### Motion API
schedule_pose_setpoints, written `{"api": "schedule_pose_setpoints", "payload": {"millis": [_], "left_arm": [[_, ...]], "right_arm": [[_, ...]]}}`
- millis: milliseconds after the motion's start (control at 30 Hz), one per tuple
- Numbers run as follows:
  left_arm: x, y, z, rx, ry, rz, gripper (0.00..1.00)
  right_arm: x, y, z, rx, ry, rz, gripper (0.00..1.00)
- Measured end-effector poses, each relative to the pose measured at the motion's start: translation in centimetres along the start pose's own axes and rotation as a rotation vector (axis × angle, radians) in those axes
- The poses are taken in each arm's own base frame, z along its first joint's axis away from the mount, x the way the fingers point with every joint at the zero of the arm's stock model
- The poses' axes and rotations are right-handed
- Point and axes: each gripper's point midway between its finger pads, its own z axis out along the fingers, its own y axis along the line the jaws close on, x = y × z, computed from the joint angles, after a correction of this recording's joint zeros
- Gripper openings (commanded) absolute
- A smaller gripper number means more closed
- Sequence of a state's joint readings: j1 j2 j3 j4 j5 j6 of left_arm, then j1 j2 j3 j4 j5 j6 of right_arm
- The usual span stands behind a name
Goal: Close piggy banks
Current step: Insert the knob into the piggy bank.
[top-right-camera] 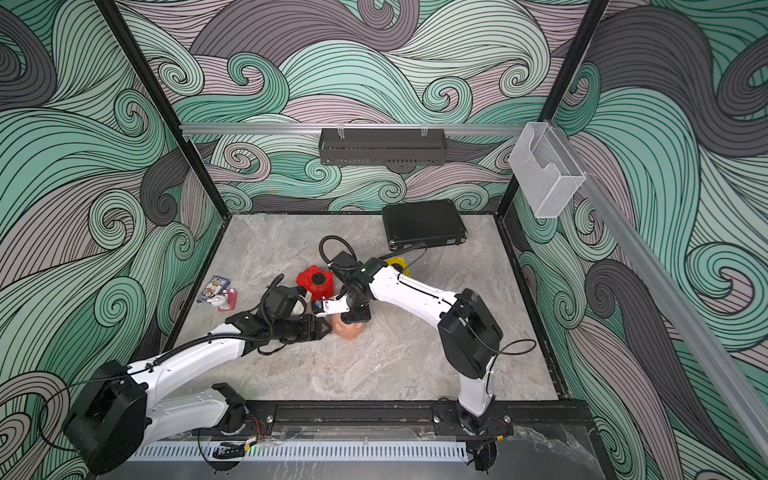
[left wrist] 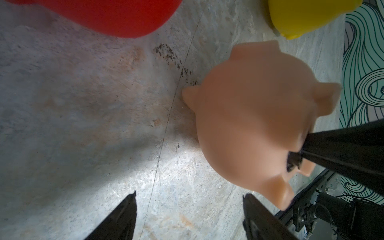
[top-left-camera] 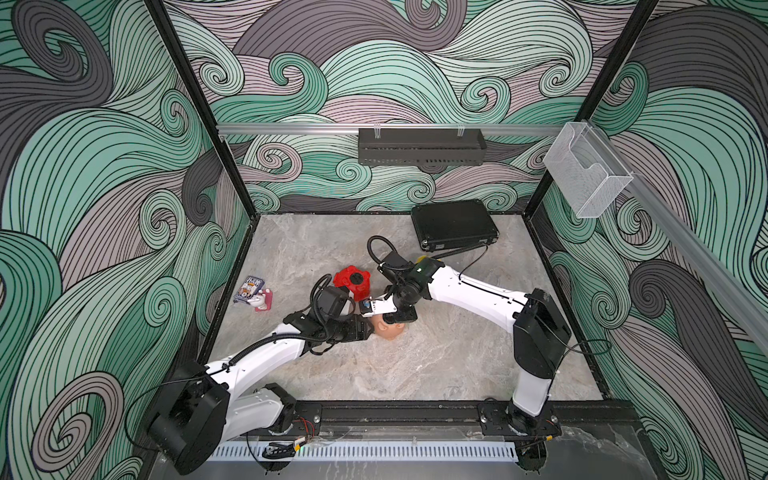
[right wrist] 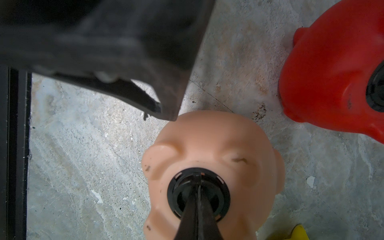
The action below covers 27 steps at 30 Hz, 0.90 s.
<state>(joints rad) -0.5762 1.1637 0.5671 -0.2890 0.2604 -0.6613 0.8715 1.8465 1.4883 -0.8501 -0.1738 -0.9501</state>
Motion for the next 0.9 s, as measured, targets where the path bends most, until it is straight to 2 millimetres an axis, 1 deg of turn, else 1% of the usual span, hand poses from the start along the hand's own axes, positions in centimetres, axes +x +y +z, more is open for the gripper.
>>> {"api": "schedule_pose_setpoints", "payload": {"millis": [233,433,900], "left_arm": [[-0.10,-0.18,0.09,0.013,-0.007,0.003,0.80],[0.41,0.19,0.32,0.010,0.005,0.000,0.80],[0.35,0.21,0.73,0.013,0.007,0.000,0.80]], "right_arm": [[0.04,-0.03,0.01,0.010,0.016,-0.012,0.00],[0.03,0.00,0.06,0.020,0.032,-0.027,0.00],[-0.07,0.07,0.13,0.051,0.077,-0.057,0.00]]}}
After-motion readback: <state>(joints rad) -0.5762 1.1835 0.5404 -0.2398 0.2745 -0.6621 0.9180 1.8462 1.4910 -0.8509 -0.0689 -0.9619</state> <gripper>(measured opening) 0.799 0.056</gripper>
